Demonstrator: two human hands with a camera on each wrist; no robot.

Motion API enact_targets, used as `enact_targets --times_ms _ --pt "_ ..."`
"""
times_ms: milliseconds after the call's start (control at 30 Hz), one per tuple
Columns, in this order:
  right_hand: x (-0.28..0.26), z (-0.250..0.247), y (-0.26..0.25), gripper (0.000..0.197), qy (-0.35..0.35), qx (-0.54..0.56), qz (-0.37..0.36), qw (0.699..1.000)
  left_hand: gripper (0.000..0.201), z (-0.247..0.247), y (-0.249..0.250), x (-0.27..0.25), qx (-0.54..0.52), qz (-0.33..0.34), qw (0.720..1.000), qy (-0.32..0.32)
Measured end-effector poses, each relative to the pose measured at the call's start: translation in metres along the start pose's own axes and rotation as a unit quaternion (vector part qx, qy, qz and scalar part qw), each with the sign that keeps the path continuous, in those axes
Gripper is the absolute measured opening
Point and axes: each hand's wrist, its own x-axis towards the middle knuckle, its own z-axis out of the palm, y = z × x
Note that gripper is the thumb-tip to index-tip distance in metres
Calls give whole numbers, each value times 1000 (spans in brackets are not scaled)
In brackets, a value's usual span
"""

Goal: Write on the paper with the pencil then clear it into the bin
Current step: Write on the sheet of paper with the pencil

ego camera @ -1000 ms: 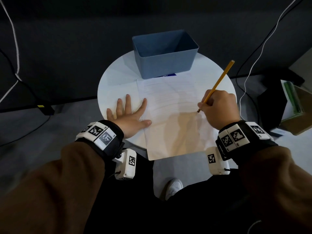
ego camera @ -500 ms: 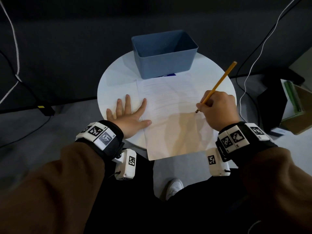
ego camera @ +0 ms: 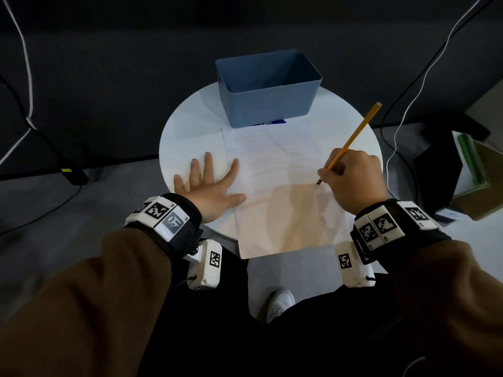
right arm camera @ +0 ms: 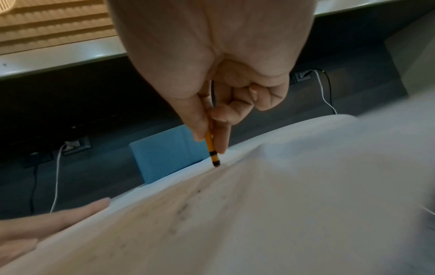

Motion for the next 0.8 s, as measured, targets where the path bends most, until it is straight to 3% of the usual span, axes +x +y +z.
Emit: enact_targets --times_ms 100,300,533,800 --pt "-1 -1 -5 18 -2 13 -8 1000 74 0 0 0 1 2 1000 1" --pt "-10 25 -35 19 -54 51 -95 993 74 0 0 -2 -7 8 1000 6" --pt "-4 23 -29 23 -51 -5 -72 996 74 0 0 -1 -4 1 1000 4" --pt "-15 48 -66 20 -112 51 -144 982 55 -2 1 -2 -35 -2 999 5"
